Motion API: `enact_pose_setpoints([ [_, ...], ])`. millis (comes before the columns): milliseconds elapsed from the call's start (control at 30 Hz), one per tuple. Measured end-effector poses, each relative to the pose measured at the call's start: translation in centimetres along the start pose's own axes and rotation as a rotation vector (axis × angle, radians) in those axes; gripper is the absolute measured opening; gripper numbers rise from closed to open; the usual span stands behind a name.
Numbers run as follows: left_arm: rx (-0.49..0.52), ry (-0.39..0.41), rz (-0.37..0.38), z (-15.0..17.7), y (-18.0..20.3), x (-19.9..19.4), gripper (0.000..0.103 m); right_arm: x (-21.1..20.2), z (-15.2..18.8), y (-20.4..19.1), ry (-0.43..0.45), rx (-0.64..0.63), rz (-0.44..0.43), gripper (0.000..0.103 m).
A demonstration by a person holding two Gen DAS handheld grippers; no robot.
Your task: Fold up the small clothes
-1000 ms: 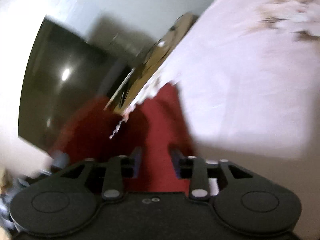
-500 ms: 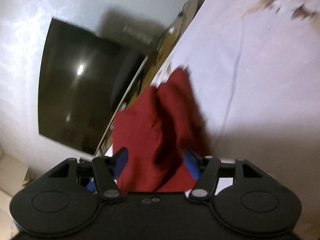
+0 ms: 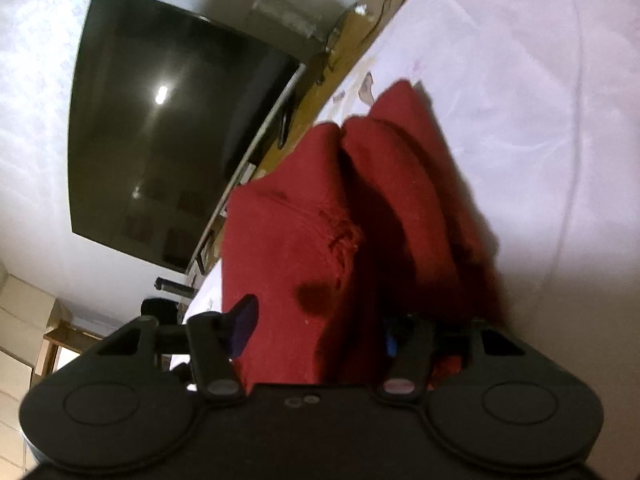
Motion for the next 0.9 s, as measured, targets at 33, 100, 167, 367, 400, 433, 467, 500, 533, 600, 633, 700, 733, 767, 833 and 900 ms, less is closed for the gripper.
enact_pose_setpoints([
  [33, 0.01, -0.005, -0.005, 0.4, 0.2, 0.2, 0.067, 0.3, 0.1, 0.0, -0.004, -0.012, 0.01, 0.036],
  [100, 0.03, -0.006, -0.011, 0.5, 0.7, 0.1, 0.067, 0.6, 0.4, -0.1, -0.001, -0.068, 0.051, 0.012],
  [167, 0.037, 0.0, -0.013, 0.2, 1.1, 0.1, 0.067, 0.4, 0.7, -0.6, 0.017, -0.144, 0.088, 0.01],
  [367, 0.091, 0.028, 0.027, -0.4, 3.7, 0.9, 0.067, -3.9, 1.0, -4.7, 0.144, -0.338, 0.101, 0.009],
  [400, 0.121, 0.012, 0.003, -0.2, 4.0, 1.3, 0.067, -4.8, 1.2, -4.6, 0.159, -0.349, 0.122, 0.009],
  [433, 0.142, -0.019, -0.028, 0.3, 4.1, 2.0, 0.067, -5.3, 1.3, -4.0, 0.164, -0.348, 0.14, 0.009],
  [467, 0.134, -0.043, -0.036, 0.6, 4.0, 2.8, 0.067, -5.1, 1.3, -3.1, 0.157, -0.334, 0.164, 0.009],
  [500, 0.112, -0.047, -0.029, 0.7, 3.9, 3.1, 0.068, -4.4, 1.5, -1.1, 0.118, -0.296, 0.209, 0.01],
  [533, 0.107, -0.044, -0.025, 0.6, 3.9, 3.1, 0.068, -3.1, 1.6, 0.5, 0.071, -0.257, 0.234, 0.01],
  [600, 0.105, -0.042, -0.026, 0.4, 3.8, 2.8, 0.068, -2.8, 1.1, 1.5, 0.075, -0.201, 0.189, 0.017],
  [633, 0.109, -0.029, -0.026, 0.1, 3.8, 2.4, 0.068, -3.1, 0.7, 1.1, 0.089, -0.194, 0.172, 0.026],
  [700, 0.111, 0.007, -0.02, -0.4, 3.7, 1.6, 0.068, -4.7, -0.4, 0.3, 0.164, -0.199, 0.152, 0.041],
  [733, 0.102, 0.024, -0.009, -0.9, 3.6, 1.6, 0.068, -5.4, -1.1, 0.1, 0.197, -0.208, 0.139, 0.041],
  [767, 0.095, 0.03, 0.0, -1.3, 3.6, 1.6, 0.068, -5.6, -2.0, 0.0, 0.22, -0.212, 0.129, 0.041],
  [833, 0.101, 0.03, 0.007, -1.9, 3.8, 2.1, 0.068, -5.4, -3.5, 0.5, 0.22, -0.203, 0.148, 0.04],
  [900, 0.111, 0.025, 0.01, -2.4, 4.0, 3.1, 0.068, -4.6, -4.9, 0.4, 0.219, -0.222, 0.152, 0.04],
])
Point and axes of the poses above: each gripper's, at about its wrist camera, not at the fingertips, and x roughly the way its jaws point, y to its right, z to its underside, the point moved 10 cm from there along x, roughly the way its jaws point, and after that the axes turned 3 degrees about -z, right-handed, at the moved point
